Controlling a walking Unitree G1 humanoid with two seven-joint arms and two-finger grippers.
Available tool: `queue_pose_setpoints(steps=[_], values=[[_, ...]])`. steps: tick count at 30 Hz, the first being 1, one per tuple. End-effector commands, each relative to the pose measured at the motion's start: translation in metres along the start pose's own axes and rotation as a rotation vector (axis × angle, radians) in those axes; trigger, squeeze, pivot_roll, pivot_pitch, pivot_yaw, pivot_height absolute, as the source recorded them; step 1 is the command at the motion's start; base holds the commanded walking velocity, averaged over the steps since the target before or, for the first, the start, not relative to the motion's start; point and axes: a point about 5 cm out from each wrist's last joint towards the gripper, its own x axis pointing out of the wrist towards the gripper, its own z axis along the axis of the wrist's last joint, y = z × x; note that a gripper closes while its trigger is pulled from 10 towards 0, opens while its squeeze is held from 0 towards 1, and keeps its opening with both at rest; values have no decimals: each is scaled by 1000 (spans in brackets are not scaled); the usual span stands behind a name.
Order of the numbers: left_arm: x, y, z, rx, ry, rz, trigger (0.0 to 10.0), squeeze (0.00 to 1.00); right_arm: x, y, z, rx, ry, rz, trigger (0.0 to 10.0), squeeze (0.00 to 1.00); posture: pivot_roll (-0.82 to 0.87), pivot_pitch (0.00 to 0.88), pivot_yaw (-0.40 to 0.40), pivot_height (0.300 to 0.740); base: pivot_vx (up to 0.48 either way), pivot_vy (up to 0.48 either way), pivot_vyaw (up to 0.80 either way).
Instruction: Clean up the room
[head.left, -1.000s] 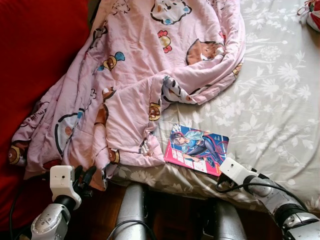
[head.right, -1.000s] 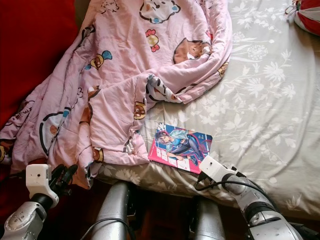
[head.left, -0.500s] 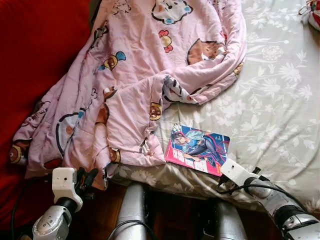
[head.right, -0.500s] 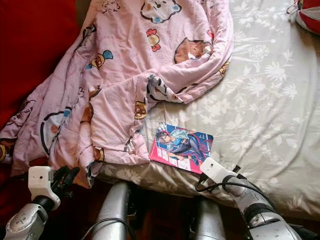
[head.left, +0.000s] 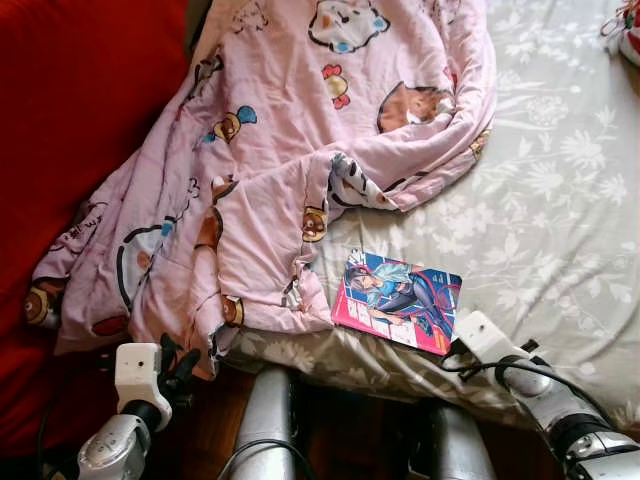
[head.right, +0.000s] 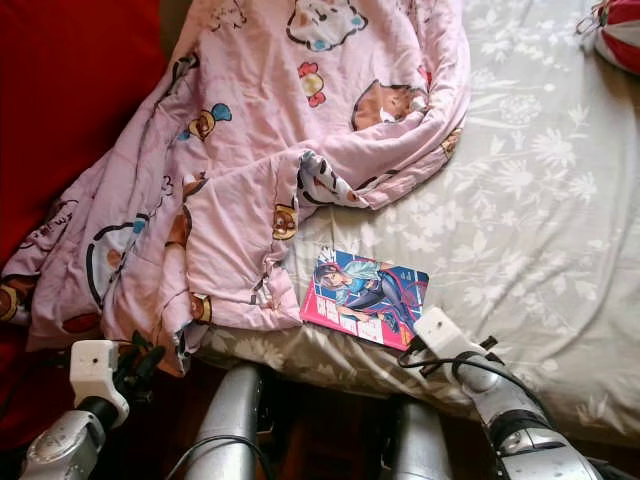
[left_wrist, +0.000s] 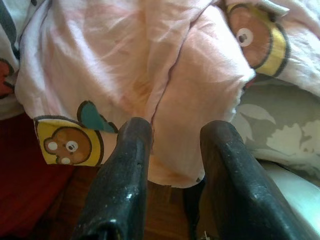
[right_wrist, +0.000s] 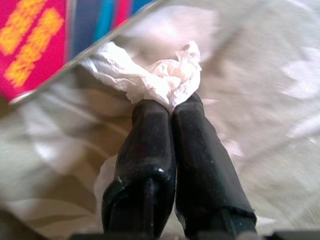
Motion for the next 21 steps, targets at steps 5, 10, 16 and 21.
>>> queue_pose_setpoints(steps=[5,10,16,21], values=[[3,0,-15,-33,39,40,10000,0,-5,-16,-3,311,-88,-90,0,0,84,190,62,641,0,0,0],[11,0,-14,-47,27,68,10000,0,-10,-24,-2,547,-227,-196,0,0,53,122,48,641,0,0,0],[16,-1,-15,-51,44,76,10000,0,-21,-20,-3,781,-412,-283,0,0,8,65,50,641,0,0,0],[19,-4,-20,-29,77,81,10000,0,-26,11,-18,869,-414,-267,10000,0,-18,21,48,641,0,0,0]])
